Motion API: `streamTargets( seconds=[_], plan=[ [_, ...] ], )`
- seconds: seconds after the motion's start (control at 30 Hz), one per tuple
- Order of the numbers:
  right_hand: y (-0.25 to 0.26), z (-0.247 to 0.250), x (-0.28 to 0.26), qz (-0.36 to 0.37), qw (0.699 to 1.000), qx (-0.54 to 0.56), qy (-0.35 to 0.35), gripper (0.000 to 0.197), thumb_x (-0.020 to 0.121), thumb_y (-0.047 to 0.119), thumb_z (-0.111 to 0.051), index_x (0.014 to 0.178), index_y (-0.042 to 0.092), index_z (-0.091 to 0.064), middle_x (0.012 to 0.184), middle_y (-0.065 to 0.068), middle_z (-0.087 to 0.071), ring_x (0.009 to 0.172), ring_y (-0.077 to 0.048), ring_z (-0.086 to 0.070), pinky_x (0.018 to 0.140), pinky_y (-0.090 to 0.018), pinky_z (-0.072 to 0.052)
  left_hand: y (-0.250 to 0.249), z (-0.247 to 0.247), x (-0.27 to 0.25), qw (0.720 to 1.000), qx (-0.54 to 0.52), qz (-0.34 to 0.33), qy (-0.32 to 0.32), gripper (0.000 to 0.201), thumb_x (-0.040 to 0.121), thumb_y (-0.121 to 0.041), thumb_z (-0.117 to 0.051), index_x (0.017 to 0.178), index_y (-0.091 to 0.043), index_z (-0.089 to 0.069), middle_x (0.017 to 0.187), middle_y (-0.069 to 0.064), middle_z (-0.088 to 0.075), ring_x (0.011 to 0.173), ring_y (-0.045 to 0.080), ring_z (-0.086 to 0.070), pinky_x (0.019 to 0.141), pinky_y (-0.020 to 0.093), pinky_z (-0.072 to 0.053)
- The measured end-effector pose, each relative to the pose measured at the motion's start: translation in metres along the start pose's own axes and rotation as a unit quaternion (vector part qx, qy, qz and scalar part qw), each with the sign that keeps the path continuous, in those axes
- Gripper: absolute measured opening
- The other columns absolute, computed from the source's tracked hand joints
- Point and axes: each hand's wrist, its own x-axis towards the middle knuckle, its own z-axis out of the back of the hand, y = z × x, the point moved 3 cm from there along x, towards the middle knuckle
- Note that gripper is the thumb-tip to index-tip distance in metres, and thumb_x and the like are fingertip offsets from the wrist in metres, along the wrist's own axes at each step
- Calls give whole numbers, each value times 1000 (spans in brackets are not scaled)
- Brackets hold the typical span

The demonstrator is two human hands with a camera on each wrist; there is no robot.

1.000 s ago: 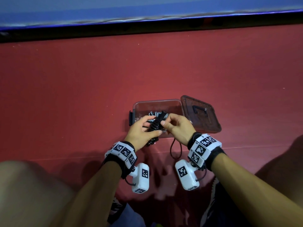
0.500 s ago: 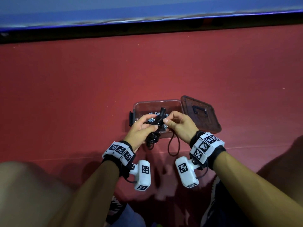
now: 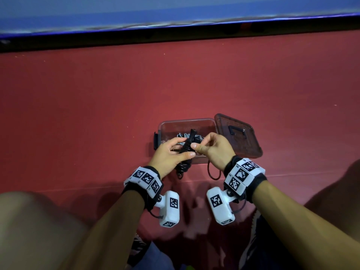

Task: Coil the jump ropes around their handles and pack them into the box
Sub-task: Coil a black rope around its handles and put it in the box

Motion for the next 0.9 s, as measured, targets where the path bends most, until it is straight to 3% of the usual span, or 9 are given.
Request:
streamTargets(
  seconds=[0.07,0.17,0.3,0.37,0.53,0.6,0.73,0.8,0.9],
  plan=[
    [2,1,0,3,1000,14,7,24,85,18,-78,79,11,-56,74,-12,-72,67,-13,-67,68,-26,-53,-2,-1,0,1000,-2,-6,-2,50,82,-5,-81,128,-10,-65,107,10,-76,89,12,-74,80,20,-55],
    [4,0,-1,-4,995,85,54,17,90,0,-69,103,0,-57,77,-14,-65,59,-2,-66,63,-12,-49,-2,2,-1,1000,-11,4,-4,41,88,3,-72,127,-8,-63,101,9,-76,88,12,-73,81,25,-54],
    [0,-1,2,12,997,22,78,10,91,9,-70,100,3,-70,77,-18,-69,64,-6,-65,75,-18,-51,3,1,-3,998,-49,37,16,38,92,-2,-66,127,-6,-55,111,24,-73,109,44,-68,94,50,-55],
    [-1,-2,2,10,997,29,75,11,90,8,-71,92,-2,-69,74,-13,-66,62,-6,-64,72,-17,-50,4,0,-5,997,-56,45,26,42,84,-12,-68,124,-7,-57,113,24,-72,112,45,-66,99,53,-52],
    [-9,-5,3,-1,999,28,41,17,84,17,-79,80,7,-66,67,-7,-70,63,-13,-69,74,-32,-57,2,0,-5,998,8,34,57,47,82,-14,-83,126,-16,-65,111,9,-76,106,23,-72,99,38,-54],
    [-9,-8,0,-5,999,23,39,20,82,21,-81,77,12,-64,64,-4,-70,63,-17,-69,69,-30,-57,2,-3,-5,996,55,9,62,53,74,-15,-89,123,-18,-68,111,2,-76,104,16,-72,97,33,-55],
    [-4,-9,-1,18,998,9,54,16,85,14,-77,77,14,-64,67,-8,-69,63,-19,-68,70,-33,-58,-3,-5,-7,997,65,-18,38,40,78,-1,-84,115,-10,-73,100,2,-78,94,14,-75,84,22,-56],
    [-1,-8,0,24,996,22,83,7,91,4,-68,88,10,-69,72,-9,-68,62,-9,-66,68,-23,-55,-3,-3,-7,999,45,-14,23,38,80,5,-80,115,-6,-71,95,5,-79,90,15,-76,79,20,-56],
    [2,-6,-1,15,993,37,110,22,94,-4,-61,112,6,-70,83,-3,-71,65,3,-66,70,-10,-50,-1,1,-5,1000,8,8,-13,40,80,7,-79,114,-9,-66,96,6,-75,85,13,-75,76,21,-57]
  ],
)
